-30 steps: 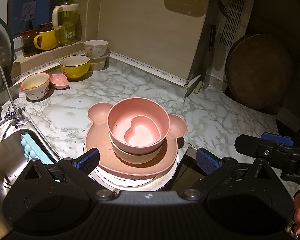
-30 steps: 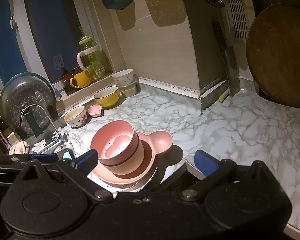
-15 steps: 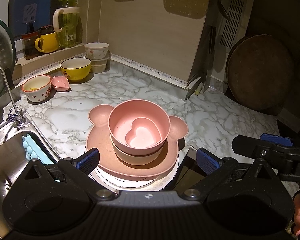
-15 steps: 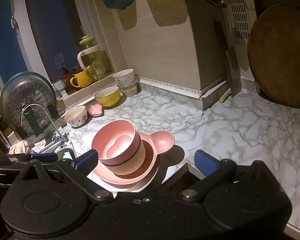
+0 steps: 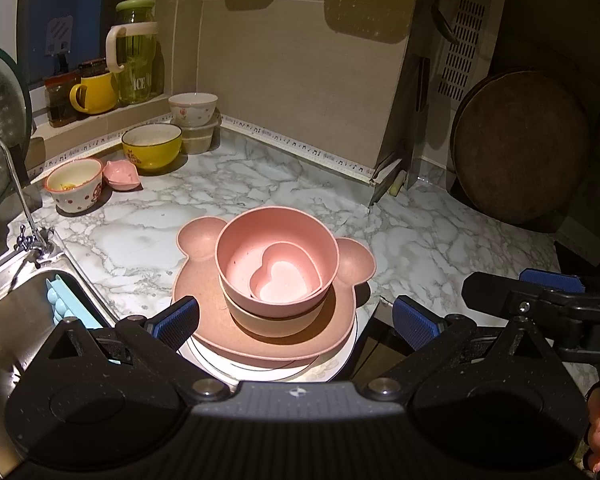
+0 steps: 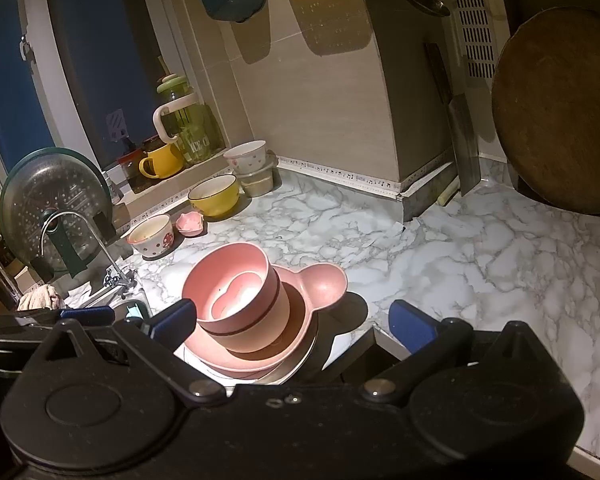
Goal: Organize plates and bowls
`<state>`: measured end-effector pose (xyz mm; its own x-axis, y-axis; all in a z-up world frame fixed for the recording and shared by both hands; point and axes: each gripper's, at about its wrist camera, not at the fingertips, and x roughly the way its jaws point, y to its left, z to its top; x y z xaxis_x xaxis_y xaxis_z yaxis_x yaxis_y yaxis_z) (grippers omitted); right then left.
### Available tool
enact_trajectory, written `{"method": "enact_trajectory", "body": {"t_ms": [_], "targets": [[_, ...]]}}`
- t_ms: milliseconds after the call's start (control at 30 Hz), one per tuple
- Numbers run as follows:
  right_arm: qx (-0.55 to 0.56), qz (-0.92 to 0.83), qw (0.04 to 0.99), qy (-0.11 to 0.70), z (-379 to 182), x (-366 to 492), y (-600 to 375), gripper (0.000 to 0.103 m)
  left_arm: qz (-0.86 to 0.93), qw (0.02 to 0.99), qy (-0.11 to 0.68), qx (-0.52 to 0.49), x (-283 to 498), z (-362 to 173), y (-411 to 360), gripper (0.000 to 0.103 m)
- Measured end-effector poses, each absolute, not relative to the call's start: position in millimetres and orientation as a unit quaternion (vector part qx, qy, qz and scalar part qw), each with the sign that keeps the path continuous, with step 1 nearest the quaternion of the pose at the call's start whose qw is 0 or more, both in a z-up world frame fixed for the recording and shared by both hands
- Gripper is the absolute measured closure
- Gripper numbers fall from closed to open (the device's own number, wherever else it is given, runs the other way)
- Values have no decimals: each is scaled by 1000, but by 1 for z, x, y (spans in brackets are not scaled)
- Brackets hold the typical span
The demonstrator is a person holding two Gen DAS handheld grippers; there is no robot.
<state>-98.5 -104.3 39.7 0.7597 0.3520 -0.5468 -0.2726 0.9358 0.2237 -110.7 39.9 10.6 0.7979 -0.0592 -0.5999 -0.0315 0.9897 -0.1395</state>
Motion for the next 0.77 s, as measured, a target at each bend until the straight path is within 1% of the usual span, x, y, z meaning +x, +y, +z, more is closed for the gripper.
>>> {"method": "enact_trajectory", "body": {"t_ms": [767], "targets": [[68,162,934,310,35,-89,-103,0,-12,940,331,-83,-100,5,44,0]]}}
